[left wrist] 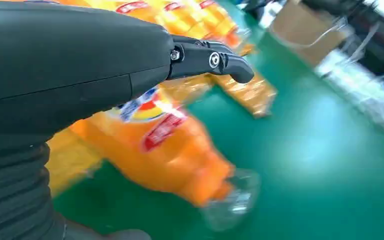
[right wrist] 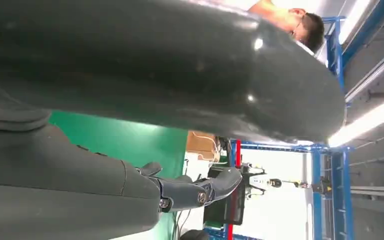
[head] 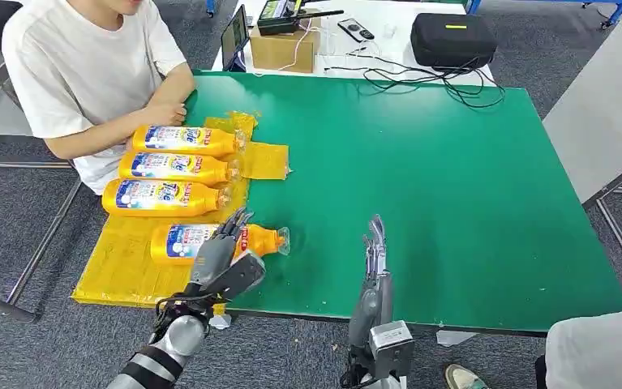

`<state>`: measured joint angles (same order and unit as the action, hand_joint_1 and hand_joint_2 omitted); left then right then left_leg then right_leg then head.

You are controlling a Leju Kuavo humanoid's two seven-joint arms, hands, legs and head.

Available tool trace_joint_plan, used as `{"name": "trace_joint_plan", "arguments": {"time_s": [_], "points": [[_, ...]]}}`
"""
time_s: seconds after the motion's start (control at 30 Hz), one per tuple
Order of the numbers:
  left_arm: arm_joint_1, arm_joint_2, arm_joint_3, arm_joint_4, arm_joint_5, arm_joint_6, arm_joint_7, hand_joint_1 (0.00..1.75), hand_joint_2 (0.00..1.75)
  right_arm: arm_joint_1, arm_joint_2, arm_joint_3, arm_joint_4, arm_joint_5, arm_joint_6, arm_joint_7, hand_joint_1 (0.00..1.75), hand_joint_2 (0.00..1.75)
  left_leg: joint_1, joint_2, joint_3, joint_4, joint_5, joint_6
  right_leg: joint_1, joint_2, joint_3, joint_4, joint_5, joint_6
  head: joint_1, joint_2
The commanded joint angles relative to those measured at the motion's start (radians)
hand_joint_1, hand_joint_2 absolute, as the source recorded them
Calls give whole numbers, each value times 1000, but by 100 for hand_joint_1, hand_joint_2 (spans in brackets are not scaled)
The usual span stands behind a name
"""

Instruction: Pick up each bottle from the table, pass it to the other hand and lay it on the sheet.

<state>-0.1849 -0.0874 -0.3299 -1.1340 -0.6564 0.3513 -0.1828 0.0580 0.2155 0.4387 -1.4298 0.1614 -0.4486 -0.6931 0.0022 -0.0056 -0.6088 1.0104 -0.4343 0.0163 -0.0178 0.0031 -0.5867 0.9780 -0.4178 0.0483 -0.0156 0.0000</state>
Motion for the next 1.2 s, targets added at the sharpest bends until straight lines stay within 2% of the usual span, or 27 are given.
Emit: {"name": "trace_joint_plan", "arguments": {"time_s": [0.03, 0.23, 0.27, 0.33, 0.43, 0.5, 0.53, 0.63, 0.67, 0.7, 1.13, 1.17, 1.2], "points": [[19, -27, -61, -179, 258, 45, -123, 0, 175, -21, -28, 3, 72, 18, -21, -5, 0, 0, 1, -1, 3, 0, -2, -1, 2, -2, 5, -1, -2, -2, 0, 0], [18, -27, -71, -185, 308, 59, -140, 0, 175, -21, -32, 10, 72, 18, -35, -5, 0, 0, 1, 0, 3, -1, -1, -1, 1, 0, 3, -1, -1, -2, 0, 0], [20, -36, -71, -204, 372, 92, -205, 0, 175, -20, -41, 27, 41, 10, -62, -5, 0, 0, 0, 0, 2, -1, -1, -1, 0, 0, 3, -1, -1, -1, 0, 0], [31, -56, -80, -269, 489, 119, -261, 0, 175, -15, -70, 81, -32, -14, -156, -5, 0, 0, 1, 0, 1, 0, -1, -1, 1, -1, 2, 0, -1, -1, 0, 0], [85, -81, -92, -366, 734, 47, -260, 0, 175, -4, -104, 136, -78, 23, -250, -5, 0, 0, 1, 0, 2, 2, -3, -1, 2, 0, 3, 1, -2, -2, 0, 0], [124, -78, -121, -390, 809, 10, -252, 0, 175, 30, -84, 83, -105, 64, -250, -5, 0, 0, 1, 1, 2, 0, -2, 0, 1, 0, 2, -1, -1, -1, 0, 0], [157, -73, -141, -390, 810, 15, -281, 0, 175, 83, 17, -61, -183, 137, -250, -5, 0, 0, 1, 1, 5, 0, -3, 0, 1, 0, 5, -1, -2, -2, 0, 0], [170, -73, -143, -385, 822, 23, -286, 0, 175, 88, 34, -82, -178, 116, -250, -5, 0, 0, 0, -1, 4, 0, -3, -1, 0, -1, 4, 0, -3, -2, 0, 0], [178, -28, -202, -373, 907, 72, -315, 0, 175, 94, 46, -104, -148, 127, -250, -5, 0, 0, 0, -1, 2, 0, -2, -1, 0, -1, 2, 0, -2, -1, 0, 0], [196, -33, -193, -358, 902, 49, -317, 0, 175, 103, 52, -123, -142, 201, -250, -5, 0, 175, 0, -1, 3, 0, -3, -1, 0, -1, 4, 0, -3, -2, 0, 0], [165, -75, -178, -205, 828, 100, -346, 0, 175, 83, 35, -77, -55, 167, -250, -5, 0, 175, 0, 0, 3, -1, -1, -1, 0, -1, 3, -2, -1, -1, 0, 0], [167, -77, -179, -197, 828, 98, -347, 0, 175, 88, 51, -101, -66, 180, -250, -5, 0, 0, 0, -1, 5, -2, -2, -1, 1, -1, 5, -2, -2, -2, 0, 0], [170, -75, -187, -182, 829, 94, -347, 0, 175, 97, 81, -144, -84, 214, -250, -5, 0, 0, 0, -1, 3, -2, -1, -1, 0, -1, 3, -2, -1, -1, 0, 0]]}}
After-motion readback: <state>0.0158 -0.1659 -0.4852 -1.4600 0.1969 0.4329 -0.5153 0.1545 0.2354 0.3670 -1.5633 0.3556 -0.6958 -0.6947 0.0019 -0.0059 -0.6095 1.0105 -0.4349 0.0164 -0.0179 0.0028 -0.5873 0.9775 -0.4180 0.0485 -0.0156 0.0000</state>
